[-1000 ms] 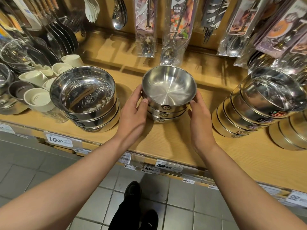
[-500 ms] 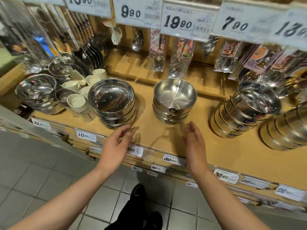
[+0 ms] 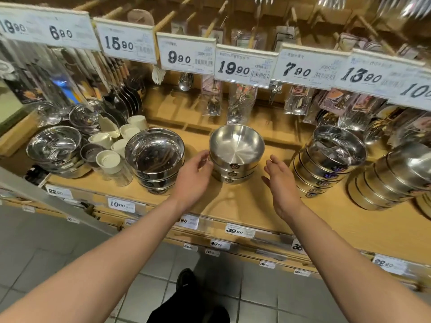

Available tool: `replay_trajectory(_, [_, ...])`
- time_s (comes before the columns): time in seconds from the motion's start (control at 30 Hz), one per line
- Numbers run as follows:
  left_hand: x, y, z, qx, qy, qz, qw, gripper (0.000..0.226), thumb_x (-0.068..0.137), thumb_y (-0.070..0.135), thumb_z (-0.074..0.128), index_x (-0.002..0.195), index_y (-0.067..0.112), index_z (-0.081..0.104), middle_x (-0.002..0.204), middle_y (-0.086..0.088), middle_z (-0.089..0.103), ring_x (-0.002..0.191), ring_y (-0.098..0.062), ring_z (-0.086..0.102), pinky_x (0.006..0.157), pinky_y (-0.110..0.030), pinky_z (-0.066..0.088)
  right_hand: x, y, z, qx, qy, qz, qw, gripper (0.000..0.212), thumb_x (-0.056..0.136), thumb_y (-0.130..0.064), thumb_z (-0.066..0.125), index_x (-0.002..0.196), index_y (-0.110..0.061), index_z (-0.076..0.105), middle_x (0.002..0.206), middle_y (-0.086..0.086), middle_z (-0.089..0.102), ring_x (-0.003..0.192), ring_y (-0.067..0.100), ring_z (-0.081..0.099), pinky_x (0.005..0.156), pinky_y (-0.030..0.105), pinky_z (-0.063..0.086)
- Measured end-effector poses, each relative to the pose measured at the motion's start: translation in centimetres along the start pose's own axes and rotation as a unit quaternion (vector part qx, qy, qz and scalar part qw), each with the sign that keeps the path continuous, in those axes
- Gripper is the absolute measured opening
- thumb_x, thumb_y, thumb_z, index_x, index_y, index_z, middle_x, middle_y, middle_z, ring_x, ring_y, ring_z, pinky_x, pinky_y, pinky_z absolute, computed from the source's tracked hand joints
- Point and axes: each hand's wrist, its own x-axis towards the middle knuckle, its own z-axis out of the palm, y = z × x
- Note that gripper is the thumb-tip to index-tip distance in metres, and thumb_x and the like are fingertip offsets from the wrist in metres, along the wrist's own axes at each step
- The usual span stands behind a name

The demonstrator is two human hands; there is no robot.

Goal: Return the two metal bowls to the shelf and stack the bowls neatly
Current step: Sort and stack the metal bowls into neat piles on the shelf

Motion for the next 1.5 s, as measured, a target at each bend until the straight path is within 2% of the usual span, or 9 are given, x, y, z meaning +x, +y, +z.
replay_trajectory(0.23, [5.2,1.2,1.5,0.007,0.027,-0.034,0.999,0.048,0.103,0.026,0.050,0.149,0.012,0.047,0.133,0.003,0.059,0.126,-0.020,0.055,0.113,-0.043,0.043,3.6,-1.0,0.9,-0.029,0.007,-0.031,0.999,0.055,0.098,-0.036,0.051,0.150,-0.021,0.046,0.152,-0.004,0.049,0.139,0.017,0.047,0.117,0.047,0.039])
replay_trajectory(0.43, [6.2,1.1,1.9,0.028,0.033,-0.020,0.999,0.031,0.099,0.012,0.049,0.123,0.015,0.069,0.113,-0.002,0.073,0.108,-0.024,0.066,0.099,-0.047,0.052,4.1,-1.0,1.2,-0.042,-0.015,-0.082,0.996,0.025,0.102,-0.026,0.052,0.103,-0.044,0.070,0.105,-0.022,0.075,0.106,0.001,0.067,0.098,0.030,0.054])
replay_trajectory(0.53, [5.7,1.0,1.9,0.034,0.035,-0.004,0.999,0.029,0.099,0.010,0.051,0.121,0.014,0.069,0.110,-0.002,0.073,0.106,-0.022,0.066,0.099,-0.046,0.052,3.9,-1.2,1.2,-0.050,-0.015,-0.092,0.994,0.030,0.102,-0.020,0.053,0.108,-0.045,0.069,0.102,-0.029,0.073,0.101,-0.009,0.065,0.084,0.012,0.052])
replay_trajectory(0.63, [5.4,1.0,2.1,0.033,0.035,-0.008,0.999,0.031,0.100,0.009,0.051,0.126,0.013,0.067,0.113,0.000,0.071,0.109,-0.020,0.064,0.103,-0.043,0.051,4.3,-1.3,1.3,-0.058,-0.017,-0.103,0.993,0.033,0.101,-0.014,0.052,0.122,-0.034,0.067,0.112,-0.023,0.070,0.109,-0.001,0.064,0.095,0.023,0.050])
replay_trajectory(0.93, [5.9,1.2,1.9,0.026,0.042,0.009,0.999,0.033,0.097,0.008,0.051,0.123,0.016,0.070,0.111,0.000,0.074,0.108,-0.021,0.065,0.101,-0.044,0.051,3.9,-1.3,1.4,-0.068,-0.014,-0.114,0.991,0.048,0.097,-0.004,0.052,0.105,-0.050,0.063,0.094,-0.042,0.068,0.091,-0.021,0.061,0.073,0.001,0.045])
replay_trajectory(1.07, [5.8,1.0,1.8,0.026,0.034,0.012,0.999,0.035,0.097,0.008,0.051,0.124,0.020,0.070,0.112,0.003,0.073,0.110,-0.019,0.064,0.103,-0.044,0.050,3.9,-1.0,1.3,-0.059,-0.024,-0.123,0.990,0.040,0.099,-0.006,0.054,0.128,-0.030,0.067,0.111,-0.025,0.072,0.104,-0.009,0.064,0.088,0.012,0.050])
replay_trajectory(1.37, [6.2,0.4,2.0,-0.044,0.016,-0.093,0.995,0.041,0.103,0.031,0.045,0.141,0.020,0.057,0.140,-0.003,0.061,0.131,-0.023,0.054,0.114,-0.048,0.040,3.8,-1.2,1.2,-0.007,-0.010,-0.036,0.999,0.036,0.097,-0.026,0.049,0.121,-0.045,0.067,0.125,-0.015,0.069,0.125,0.014,0.057,0.112,0.045,0.043])
replay_trajectory(1.43, [6.1,0.3,2.3,-0.067,0.000,-0.112,0.991,0.035,0.104,0.035,0.040,0.127,0.032,0.066,0.128,0.014,0.066,0.124,-0.011,0.056,0.113,-0.045,0.041,3.9,-1.0,1.4,-0.002,-0.009,0.015,1.000,0.047,0.099,-0.031,0.046,0.145,-0.028,0.053,0.146,-0.004,0.057,0.137,0.016,0.048,0.117,0.049,0.038])
replay_trajectory(1.5, [6.2,0.3,2.6,-0.087,-0.012,-0.119,0.989,0.034,0.104,0.037,0.036,0.101,0.042,0.070,0.098,0.029,0.069,0.109,-0.002,0.058,0.101,-0.042,0.049,3.8,-0.9,1.6,0.008,-0.032,0.022,0.999,0.038,0.103,-0.034,0.042,0.135,-0.032,0.061,0.131,-0.017,0.066,0.125,0.004,0.057,0.112,0.047,0.043])
